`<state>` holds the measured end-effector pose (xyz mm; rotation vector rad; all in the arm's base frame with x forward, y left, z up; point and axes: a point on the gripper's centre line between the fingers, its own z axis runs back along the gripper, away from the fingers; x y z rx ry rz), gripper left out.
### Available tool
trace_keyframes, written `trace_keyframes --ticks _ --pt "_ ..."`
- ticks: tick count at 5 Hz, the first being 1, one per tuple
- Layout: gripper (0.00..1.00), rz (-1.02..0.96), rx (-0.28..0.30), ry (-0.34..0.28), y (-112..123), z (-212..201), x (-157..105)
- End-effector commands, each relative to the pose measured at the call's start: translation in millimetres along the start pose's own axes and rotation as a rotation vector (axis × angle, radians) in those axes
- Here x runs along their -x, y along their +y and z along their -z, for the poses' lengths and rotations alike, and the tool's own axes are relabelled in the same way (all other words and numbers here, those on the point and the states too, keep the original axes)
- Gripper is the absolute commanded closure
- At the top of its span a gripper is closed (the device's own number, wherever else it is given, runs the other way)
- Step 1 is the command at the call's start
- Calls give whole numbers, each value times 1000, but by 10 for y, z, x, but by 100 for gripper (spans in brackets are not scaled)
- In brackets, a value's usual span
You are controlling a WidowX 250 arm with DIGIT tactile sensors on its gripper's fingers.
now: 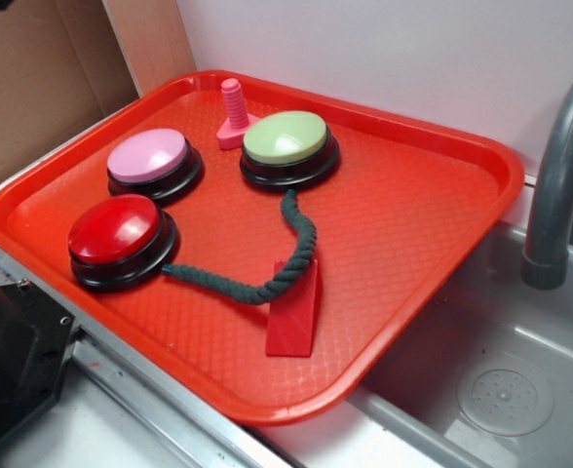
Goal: Push the pink button.
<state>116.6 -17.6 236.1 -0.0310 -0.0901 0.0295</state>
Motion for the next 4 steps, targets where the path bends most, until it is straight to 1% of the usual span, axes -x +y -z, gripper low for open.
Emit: trace_keyframes --ticks 1,2,3,4 --pt "0 0 0 0 0 0 0" --pt "0 0 -3 22 504 274 -160" --pt "0 -28 -83 38 953 531 -309" --pt "0 3 -87 52 1223 826 -396"
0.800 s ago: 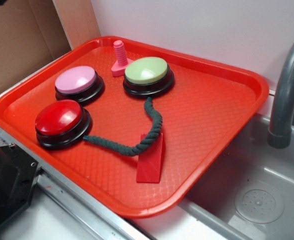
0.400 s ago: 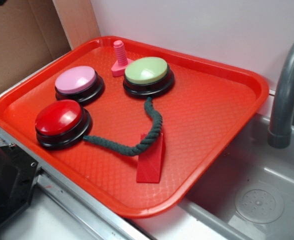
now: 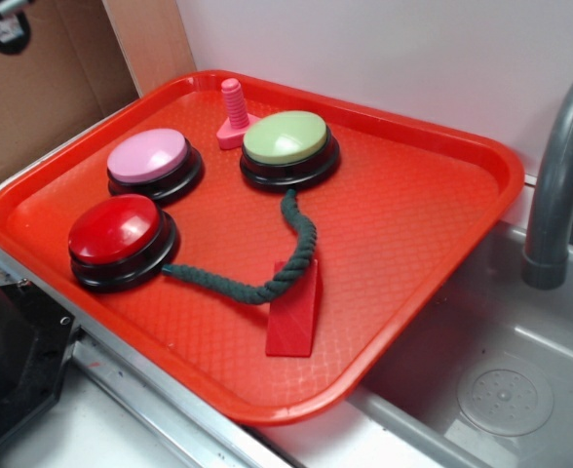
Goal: Push the pink button.
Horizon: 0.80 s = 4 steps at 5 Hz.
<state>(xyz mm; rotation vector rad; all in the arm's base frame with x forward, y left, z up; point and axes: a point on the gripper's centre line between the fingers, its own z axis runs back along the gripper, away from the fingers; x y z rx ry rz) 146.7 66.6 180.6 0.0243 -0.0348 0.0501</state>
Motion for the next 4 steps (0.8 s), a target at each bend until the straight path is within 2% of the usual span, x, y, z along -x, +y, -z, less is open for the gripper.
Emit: trace_keyframes --ticks 1,3,4 --pt "0 21 -30 -3 353 285 -142" --pt "0 21 -30 -3 353 285 -142" --pt "0 81 -89 -20 312 378 -469"
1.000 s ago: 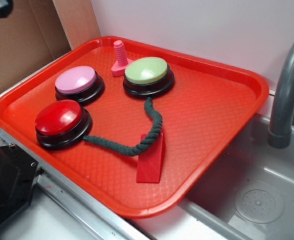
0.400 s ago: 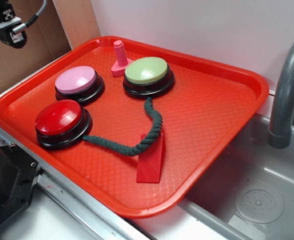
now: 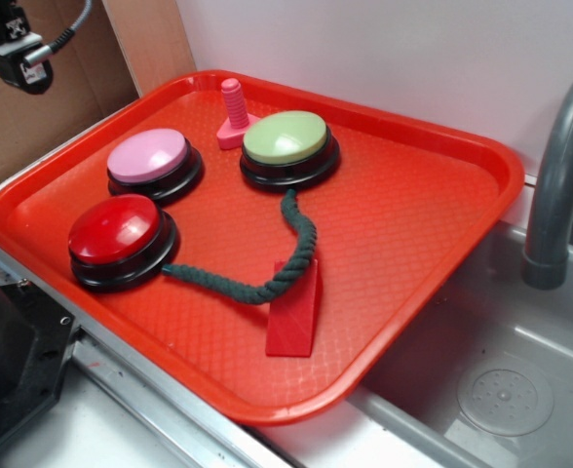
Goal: Push the pink button.
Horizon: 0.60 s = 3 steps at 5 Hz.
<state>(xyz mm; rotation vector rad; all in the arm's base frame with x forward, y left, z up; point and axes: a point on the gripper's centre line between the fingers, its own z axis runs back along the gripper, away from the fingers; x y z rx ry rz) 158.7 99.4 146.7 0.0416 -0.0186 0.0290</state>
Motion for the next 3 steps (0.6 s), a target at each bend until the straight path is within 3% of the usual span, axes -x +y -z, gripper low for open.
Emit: trace_keyframes --ticks 1,2,3 --pt "0 46 -155 -74 -57 73 -531" --pt "0 -8 -135 -93 -27 235 -708" --pt "0 -131 -94 -75 -16 352 -655"
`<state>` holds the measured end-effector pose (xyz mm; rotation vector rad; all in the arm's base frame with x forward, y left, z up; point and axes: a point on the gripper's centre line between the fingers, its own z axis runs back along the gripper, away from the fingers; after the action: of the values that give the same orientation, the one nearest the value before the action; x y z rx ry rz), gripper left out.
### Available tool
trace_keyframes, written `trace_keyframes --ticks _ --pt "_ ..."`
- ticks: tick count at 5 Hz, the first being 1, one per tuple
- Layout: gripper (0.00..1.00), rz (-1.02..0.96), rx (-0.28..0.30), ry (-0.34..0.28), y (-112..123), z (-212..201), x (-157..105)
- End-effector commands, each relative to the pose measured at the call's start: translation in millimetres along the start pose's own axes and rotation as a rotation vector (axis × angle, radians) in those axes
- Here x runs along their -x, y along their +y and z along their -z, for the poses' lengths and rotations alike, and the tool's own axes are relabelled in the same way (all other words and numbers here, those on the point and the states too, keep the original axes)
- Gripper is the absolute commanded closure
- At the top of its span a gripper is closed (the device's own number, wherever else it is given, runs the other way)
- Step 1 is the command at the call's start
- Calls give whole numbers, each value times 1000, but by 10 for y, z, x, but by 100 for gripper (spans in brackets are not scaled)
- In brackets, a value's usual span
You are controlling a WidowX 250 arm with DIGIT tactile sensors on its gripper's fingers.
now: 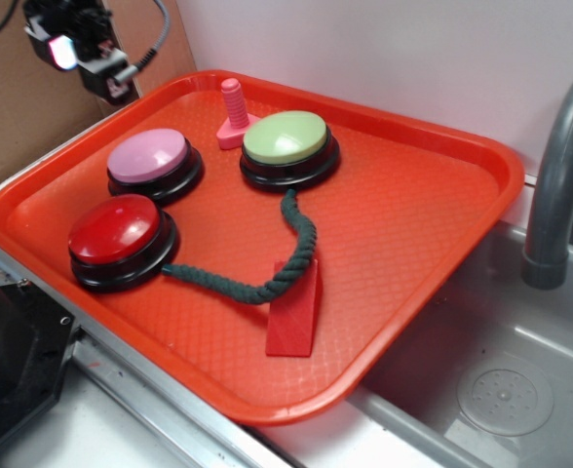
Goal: Push the pink button.
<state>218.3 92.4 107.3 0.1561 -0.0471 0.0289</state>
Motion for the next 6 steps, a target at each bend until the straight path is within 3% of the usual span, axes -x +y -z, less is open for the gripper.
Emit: trace_keyframes --ticks 1,3,6 --pt "0 -174 77 -52 84 150 -100" --pt "0 -210 82 -61 -47 416 -178" --pt "0 -265 157 -5 -143 616 -250"
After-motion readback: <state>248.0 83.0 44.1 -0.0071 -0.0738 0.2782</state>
